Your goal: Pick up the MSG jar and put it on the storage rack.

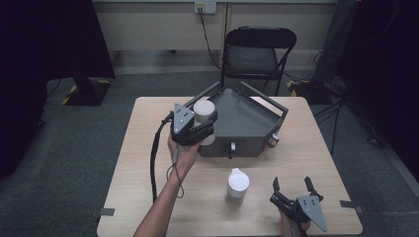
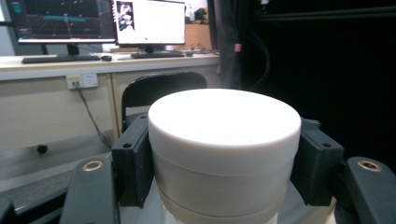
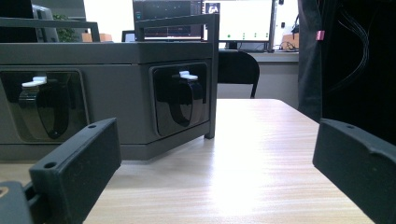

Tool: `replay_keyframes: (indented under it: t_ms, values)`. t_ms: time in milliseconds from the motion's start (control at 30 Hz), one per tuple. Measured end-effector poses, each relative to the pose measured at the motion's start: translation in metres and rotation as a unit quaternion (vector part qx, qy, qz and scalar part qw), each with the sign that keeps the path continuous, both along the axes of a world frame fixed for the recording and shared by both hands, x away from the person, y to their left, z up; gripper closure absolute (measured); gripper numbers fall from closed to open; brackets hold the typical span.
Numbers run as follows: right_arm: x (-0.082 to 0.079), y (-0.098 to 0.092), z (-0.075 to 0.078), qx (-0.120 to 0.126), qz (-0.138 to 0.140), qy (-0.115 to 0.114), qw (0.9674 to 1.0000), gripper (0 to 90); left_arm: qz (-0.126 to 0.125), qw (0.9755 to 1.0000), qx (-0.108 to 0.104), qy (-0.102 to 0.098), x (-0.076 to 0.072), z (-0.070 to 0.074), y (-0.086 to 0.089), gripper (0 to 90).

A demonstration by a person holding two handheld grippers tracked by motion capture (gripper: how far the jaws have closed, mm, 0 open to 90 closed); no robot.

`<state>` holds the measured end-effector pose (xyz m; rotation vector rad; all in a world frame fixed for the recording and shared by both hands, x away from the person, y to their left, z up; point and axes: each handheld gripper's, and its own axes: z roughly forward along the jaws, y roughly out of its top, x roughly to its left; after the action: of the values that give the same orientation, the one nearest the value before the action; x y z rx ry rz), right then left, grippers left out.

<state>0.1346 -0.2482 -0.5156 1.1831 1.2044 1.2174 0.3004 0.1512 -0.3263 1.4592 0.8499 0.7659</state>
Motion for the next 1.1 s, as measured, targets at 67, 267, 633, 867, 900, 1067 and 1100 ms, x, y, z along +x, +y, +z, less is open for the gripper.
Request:
replay_keyframes:
  t_ms: [67,267,633,867,900,1067,1100]
  values:
    - [0.0,0.0,0.0,0.0,0.0,0.0,1.0,0.0,0.014,0.9999,0.007,-0.002,0.004,0.001,-0.009,34.2]
    - [0.0,0.0,0.0,0.0,0.0,0.0,1.0,0.0,0.021,0.9998,0.005,-0.002,0.014,0.003,-0.018,34.2]
    - [0.0,-0.001,0.0,0.0,0.003,0.0,1.0,0.0,0.041,0.999,-0.004,0.018,0.03,-0.001,-0.038,34.2]
    - [0.0,-0.002,0.0,-0.001,0.006,0.0,1.0,0.0,0.049,0.9987,-0.001,0.014,0.033,-0.007,-0.045,34.2]
    - [0.0,-0.002,0.0,-0.001,0.006,0.0,1.0,0.0,0.052,0.9986,-0.002,0.014,0.033,-0.009,-0.046,34.2]
    - [0.0,-0.002,0.0,-0.001,0.007,0.0,1.0,0.0,0.05,0.9985,-0.009,0.018,0.037,-0.017,-0.043,34.2]
    - [0.0,-0.002,0.0,-0.001,0.006,0.0,1.0,0.0,0.047,0.9987,-0.013,0.013,0.037,-0.022,-0.041,34.2]
